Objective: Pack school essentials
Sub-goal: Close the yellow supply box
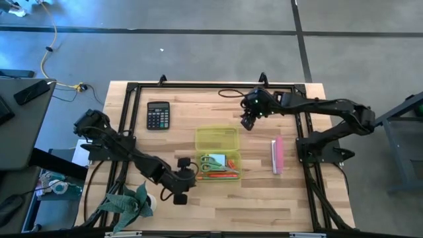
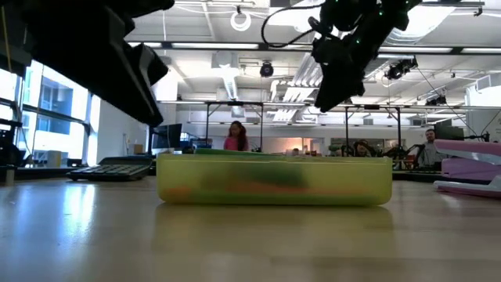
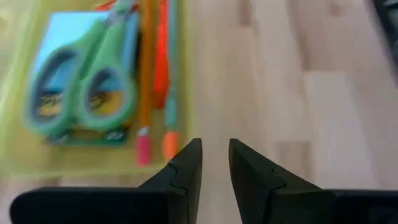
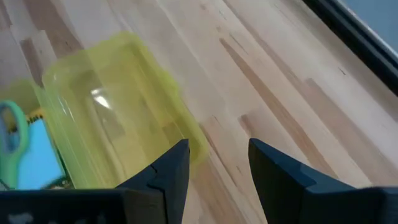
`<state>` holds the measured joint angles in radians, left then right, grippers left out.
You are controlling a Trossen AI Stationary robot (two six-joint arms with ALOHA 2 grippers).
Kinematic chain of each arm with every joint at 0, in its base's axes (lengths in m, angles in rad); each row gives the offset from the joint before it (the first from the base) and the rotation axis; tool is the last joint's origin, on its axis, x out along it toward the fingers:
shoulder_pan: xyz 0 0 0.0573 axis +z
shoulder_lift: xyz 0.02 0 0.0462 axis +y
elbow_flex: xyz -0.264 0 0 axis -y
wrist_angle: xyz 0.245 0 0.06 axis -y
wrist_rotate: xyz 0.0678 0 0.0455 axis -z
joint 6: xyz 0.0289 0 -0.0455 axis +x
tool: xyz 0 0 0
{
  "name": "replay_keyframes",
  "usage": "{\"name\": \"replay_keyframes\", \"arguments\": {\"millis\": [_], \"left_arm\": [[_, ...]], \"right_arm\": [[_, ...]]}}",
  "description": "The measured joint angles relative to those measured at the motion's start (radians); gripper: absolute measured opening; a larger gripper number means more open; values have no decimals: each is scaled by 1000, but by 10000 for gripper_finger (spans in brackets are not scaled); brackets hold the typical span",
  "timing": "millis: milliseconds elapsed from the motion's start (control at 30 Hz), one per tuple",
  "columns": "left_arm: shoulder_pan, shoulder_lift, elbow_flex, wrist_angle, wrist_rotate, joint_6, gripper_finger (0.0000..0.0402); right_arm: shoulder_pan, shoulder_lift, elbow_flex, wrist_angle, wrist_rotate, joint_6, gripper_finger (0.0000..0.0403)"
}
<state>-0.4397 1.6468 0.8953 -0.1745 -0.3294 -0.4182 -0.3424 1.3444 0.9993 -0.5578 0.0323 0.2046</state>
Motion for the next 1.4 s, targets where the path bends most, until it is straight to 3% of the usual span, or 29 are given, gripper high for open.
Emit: {"name": "replay_keyframes", "arguments": {"millis": [167,600,967,1400], "left_arm": [[4,44,4,92,98,-9,70],[33,127,1,114,119,-8,70],[85,138,0,114,139,-6,70],[108,138,0,122,146,8,70]], "right_arm": [[-76,62,1,28,-108,-7,156],[-181,307,0,160,-340,-30,156],[-209,444,0,210,-440,-28,156],[-214,443,0,196,-498,-54,156]]}}
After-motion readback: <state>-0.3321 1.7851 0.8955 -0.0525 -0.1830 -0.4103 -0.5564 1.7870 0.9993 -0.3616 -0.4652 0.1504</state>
